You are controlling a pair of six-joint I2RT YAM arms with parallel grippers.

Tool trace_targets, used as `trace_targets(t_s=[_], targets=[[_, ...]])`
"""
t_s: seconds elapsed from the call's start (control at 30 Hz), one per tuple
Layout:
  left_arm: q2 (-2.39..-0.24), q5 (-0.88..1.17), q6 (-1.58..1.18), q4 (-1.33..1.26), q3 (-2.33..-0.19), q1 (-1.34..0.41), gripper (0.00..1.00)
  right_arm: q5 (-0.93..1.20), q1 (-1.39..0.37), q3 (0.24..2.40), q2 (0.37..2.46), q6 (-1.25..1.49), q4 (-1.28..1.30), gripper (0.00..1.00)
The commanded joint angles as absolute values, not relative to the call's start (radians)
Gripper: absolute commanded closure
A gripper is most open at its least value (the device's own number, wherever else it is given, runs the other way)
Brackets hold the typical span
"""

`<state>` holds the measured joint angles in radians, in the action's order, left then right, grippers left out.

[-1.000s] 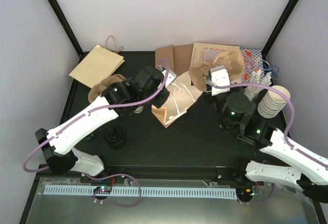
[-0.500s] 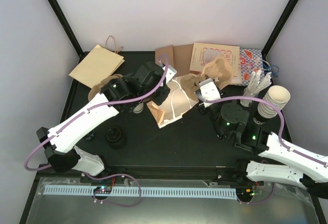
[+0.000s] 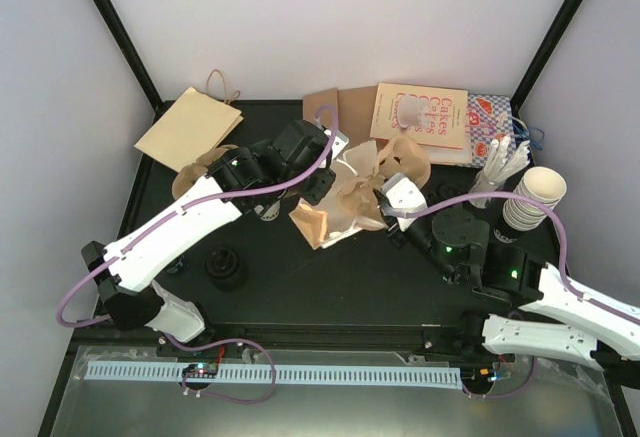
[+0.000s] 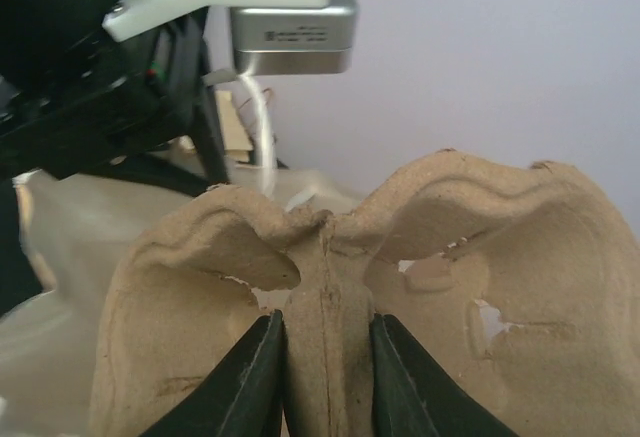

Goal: Pack the takeout coffee

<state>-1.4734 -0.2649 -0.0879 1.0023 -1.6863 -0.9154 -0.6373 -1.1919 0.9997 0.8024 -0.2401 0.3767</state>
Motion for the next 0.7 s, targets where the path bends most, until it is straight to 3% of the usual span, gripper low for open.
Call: trace_targets(t_s=[0.0, 0.17, 0.67], targets=[[-1.487, -0.266, -0.107, 1.015, -1.741, -0.904, 0.99, -0.534, -1.201, 1.056, 0.802, -0.155, 0.479, 0.74], [-1.492, -0.251, -0.108, 1.014, -1.734, -0.903, 0.98, -0.401, -1.201, 1.091, 0.798, -0.11, 0.488, 0.74], [-1.468, -0.212, -0.123, 0.987, -1.691, -0.902, 0.98, -0.335, -1.198, 1.154, 0.915, 0.018, 0.527, 0.74]])
